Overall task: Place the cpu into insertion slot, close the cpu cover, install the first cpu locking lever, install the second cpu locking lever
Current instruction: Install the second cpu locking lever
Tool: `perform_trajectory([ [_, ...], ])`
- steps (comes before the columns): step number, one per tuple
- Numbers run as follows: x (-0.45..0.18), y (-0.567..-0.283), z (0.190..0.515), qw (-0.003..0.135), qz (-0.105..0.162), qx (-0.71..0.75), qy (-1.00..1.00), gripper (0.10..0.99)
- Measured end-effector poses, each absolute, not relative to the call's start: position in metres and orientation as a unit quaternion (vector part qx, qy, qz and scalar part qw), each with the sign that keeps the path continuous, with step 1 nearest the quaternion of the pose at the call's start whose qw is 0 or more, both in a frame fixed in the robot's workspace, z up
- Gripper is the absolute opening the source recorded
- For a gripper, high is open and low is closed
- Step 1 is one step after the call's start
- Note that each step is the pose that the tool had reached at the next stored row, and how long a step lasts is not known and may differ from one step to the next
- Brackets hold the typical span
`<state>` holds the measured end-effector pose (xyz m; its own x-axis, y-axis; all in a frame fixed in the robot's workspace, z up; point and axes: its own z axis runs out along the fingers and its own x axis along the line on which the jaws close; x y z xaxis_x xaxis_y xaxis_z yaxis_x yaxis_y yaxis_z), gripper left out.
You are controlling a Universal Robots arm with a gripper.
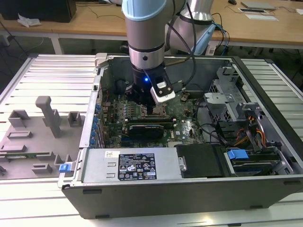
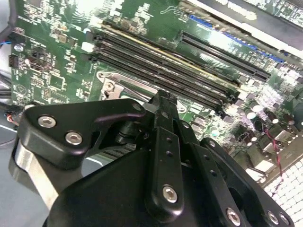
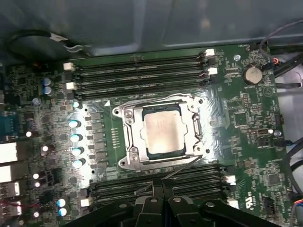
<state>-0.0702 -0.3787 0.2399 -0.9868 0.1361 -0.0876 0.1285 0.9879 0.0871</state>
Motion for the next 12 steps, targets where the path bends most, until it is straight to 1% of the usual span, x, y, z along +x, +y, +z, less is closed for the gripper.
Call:
perform_trajectory([
  [4, -0.079, -0.387, 0.235, 0.045, 0.065, 0.068, 0.995, 0.106],
  [12, -0.083, -0.391, 0.226, 0.043, 0.097, 0.069, 0.992, 0.106],
])
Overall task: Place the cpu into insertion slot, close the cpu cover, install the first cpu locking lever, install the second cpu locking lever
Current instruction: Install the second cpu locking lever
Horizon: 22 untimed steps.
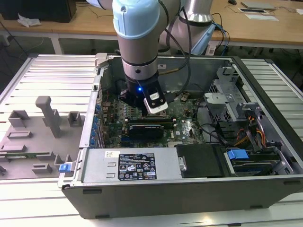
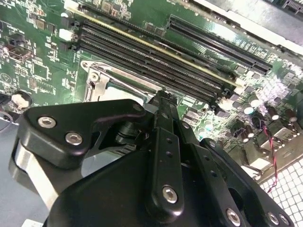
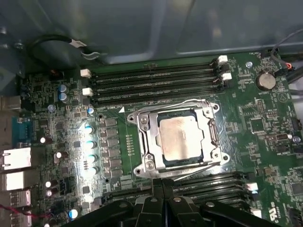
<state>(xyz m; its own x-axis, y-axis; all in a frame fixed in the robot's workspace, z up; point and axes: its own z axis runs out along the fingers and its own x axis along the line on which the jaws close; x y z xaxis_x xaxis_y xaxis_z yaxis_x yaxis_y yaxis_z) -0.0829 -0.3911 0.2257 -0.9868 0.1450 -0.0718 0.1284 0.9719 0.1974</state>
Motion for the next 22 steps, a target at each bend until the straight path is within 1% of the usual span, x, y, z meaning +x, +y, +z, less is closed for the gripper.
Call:
perform_trajectory([
  [4, -0.084, -0.395, 0.218, 0.042, 0.108, 0.069, 0.991, 0.106],
  [14, -0.092, -0.397, 0.205, 0.041, 0.124, 0.069, 0.989, 0.106],
  [18, -0.093, -0.397, 0.200, 0.039, 0.139, 0.065, 0.987, 0.106],
  [22, -0.093, -0.397, 0.197, 0.038, 0.142, 0.060, 0.987, 0.106],
])
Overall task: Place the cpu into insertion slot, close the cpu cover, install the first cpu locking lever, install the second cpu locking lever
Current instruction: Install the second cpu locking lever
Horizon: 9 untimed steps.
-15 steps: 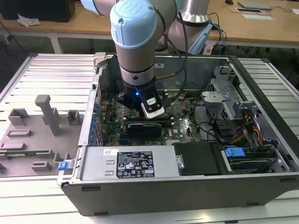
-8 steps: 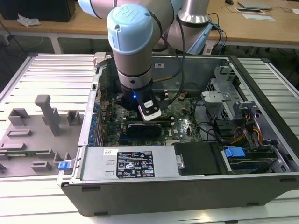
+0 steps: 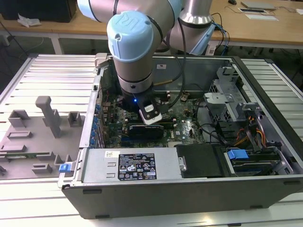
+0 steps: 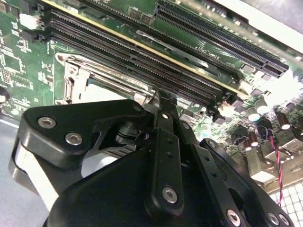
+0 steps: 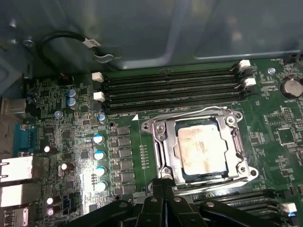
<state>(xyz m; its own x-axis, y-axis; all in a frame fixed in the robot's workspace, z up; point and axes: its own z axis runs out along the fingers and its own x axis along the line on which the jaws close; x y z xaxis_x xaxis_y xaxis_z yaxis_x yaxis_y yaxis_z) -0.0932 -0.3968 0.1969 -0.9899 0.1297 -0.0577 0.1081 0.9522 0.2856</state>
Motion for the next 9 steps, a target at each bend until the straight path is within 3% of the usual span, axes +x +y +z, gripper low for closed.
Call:
perform_trajectory([
  [9, -0.095, -0.397, 0.206, 0.038, 0.141, 0.058, 0.988, 0.106],
])
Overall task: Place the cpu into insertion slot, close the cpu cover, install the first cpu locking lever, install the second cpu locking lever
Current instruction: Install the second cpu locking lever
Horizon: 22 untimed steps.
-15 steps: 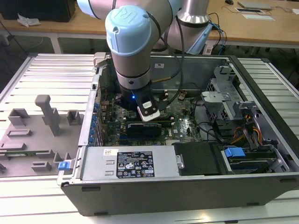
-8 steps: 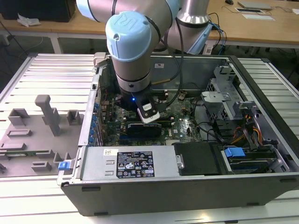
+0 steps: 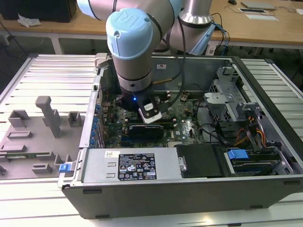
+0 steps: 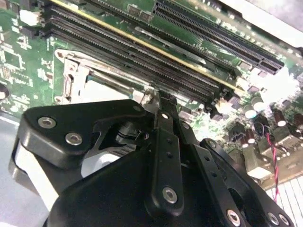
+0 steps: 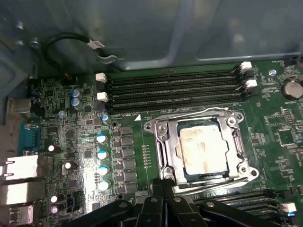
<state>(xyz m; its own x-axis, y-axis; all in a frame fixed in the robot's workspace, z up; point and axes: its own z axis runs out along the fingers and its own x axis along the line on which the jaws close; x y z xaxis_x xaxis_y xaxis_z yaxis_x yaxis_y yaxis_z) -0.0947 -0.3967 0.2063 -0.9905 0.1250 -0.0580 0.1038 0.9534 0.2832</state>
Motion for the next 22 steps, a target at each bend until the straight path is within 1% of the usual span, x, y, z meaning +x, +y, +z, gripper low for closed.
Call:
perform_trajectory([
  [3, -0.095, -0.397, 0.219, 0.038, 0.136, 0.058, 0.988, 0.106],
  [5, -0.094, -0.397, 0.221, 0.039, 0.123, 0.057, 0.990, 0.106],
  [7, -0.089, -0.397, 0.221, 0.039, 0.120, 0.057, 0.990, 0.106],
  [9, -0.065, -0.397, 0.221, 0.035, 0.120, 0.057, 0.990, 0.106],
  [11, -0.058, -0.395, 0.221, 0.033, 0.115, 0.058, 0.991, 0.106],
  [12, -0.055, -0.391, 0.221, 0.032, 0.102, 0.057, 0.993, 0.106],
  [14, -0.055, -0.382, 0.221, 0.032, 0.093, 0.057, 0.993, 0.106],
  [17, -0.053, -0.366, 0.221, 0.032, 0.090, 0.055, 0.994, 0.106],
  [22, -0.048, -0.356, 0.221, 0.031, 0.090, 0.045, 0.994, 0.106],
])
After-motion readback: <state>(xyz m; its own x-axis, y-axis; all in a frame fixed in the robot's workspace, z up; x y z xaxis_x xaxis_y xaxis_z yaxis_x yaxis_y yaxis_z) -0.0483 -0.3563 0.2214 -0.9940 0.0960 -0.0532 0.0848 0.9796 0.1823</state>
